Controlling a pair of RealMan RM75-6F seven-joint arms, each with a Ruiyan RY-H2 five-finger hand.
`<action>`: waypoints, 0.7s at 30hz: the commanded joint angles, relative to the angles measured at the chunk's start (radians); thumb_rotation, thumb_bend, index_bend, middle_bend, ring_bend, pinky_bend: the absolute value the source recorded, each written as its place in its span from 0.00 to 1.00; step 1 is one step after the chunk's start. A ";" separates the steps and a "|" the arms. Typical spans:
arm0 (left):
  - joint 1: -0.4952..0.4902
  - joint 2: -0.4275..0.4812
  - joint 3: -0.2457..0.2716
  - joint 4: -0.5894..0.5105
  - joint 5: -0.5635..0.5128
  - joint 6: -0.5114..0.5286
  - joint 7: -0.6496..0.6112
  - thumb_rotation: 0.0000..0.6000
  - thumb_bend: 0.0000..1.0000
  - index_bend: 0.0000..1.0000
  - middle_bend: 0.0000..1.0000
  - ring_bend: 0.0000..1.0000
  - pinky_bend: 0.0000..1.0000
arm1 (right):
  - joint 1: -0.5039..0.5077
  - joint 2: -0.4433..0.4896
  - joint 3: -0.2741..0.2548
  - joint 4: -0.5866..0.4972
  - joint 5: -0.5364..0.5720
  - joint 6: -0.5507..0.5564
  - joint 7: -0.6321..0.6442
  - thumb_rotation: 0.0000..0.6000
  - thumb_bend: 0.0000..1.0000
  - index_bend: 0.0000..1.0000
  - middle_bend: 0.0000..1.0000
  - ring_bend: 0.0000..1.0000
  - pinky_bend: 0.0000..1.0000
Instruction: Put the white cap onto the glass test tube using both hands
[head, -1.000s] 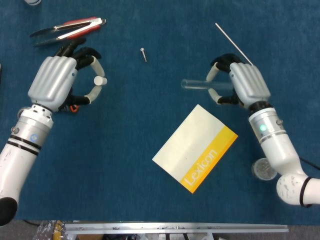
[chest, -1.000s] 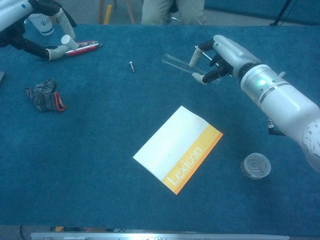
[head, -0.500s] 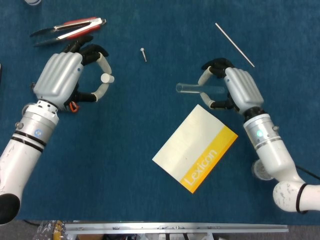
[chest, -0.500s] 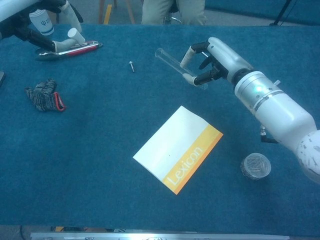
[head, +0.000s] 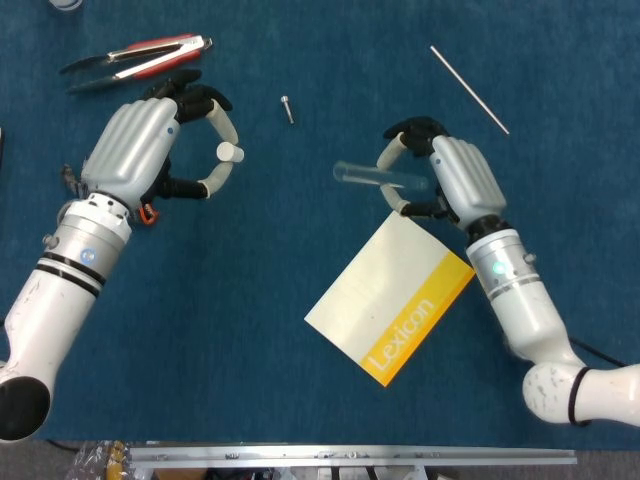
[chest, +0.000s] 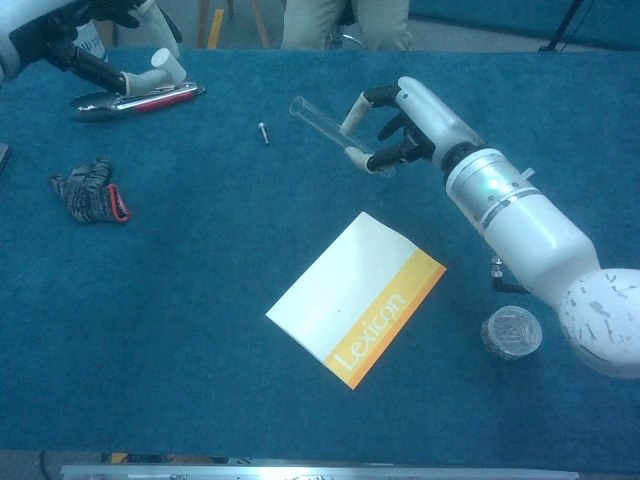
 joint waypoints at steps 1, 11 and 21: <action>-0.012 -0.003 -0.006 -0.009 -0.026 -0.003 -0.004 1.00 0.39 0.56 0.29 0.09 0.09 | 0.010 -0.015 0.011 0.009 0.014 0.007 -0.010 1.00 0.41 0.67 0.30 0.15 0.32; -0.036 -0.024 -0.018 -0.015 -0.081 0.018 -0.014 1.00 0.39 0.56 0.29 0.09 0.09 | 0.049 -0.067 0.042 0.029 0.054 0.015 -0.042 1.00 0.41 0.67 0.30 0.15 0.32; -0.047 -0.050 -0.011 -0.016 -0.089 0.049 -0.002 1.00 0.39 0.56 0.29 0.09 0.09 | 0.085 -0.107 0.068 0.042 0.081 0.023 -0.070 1.00 0.41 0.67 0.30 0.15 0.32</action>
